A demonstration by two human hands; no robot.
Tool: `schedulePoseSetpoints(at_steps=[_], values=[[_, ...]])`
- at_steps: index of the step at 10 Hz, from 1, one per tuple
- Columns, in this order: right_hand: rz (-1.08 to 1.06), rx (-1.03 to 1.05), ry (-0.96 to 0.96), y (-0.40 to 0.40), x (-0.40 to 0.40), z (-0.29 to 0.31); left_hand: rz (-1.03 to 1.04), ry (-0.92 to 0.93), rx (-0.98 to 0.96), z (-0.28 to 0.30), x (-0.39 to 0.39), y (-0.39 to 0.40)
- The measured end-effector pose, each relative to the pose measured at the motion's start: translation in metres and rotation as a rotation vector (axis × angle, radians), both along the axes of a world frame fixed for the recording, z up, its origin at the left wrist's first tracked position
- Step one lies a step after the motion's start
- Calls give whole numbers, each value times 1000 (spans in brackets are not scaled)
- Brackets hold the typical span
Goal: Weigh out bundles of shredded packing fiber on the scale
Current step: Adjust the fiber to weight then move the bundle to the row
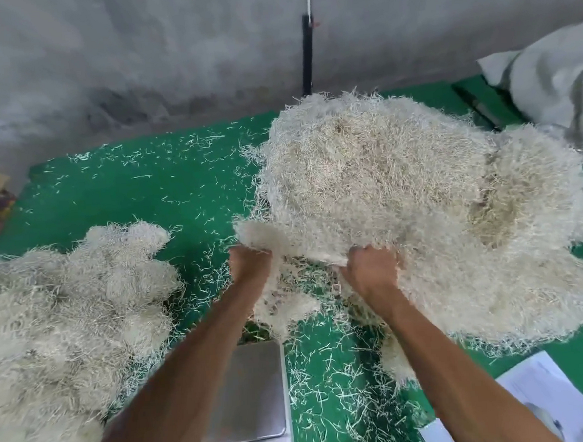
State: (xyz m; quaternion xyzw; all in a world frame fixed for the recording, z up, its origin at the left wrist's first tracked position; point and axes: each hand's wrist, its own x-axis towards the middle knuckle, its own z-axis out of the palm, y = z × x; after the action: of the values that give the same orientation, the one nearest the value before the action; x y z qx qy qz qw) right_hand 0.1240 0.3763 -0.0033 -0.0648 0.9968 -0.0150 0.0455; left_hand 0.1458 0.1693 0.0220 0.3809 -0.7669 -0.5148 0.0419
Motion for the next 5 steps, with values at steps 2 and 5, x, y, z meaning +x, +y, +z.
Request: schedulePoseSetpoints(at_steps=[2, 5], values=[[-76, -80, -72, 5, -8, -1, -53, -19, -74, 10, -3, -15], [-77, -183, -49, -10, 4, 6, 9, -79, 32, -35, -4, -16]])
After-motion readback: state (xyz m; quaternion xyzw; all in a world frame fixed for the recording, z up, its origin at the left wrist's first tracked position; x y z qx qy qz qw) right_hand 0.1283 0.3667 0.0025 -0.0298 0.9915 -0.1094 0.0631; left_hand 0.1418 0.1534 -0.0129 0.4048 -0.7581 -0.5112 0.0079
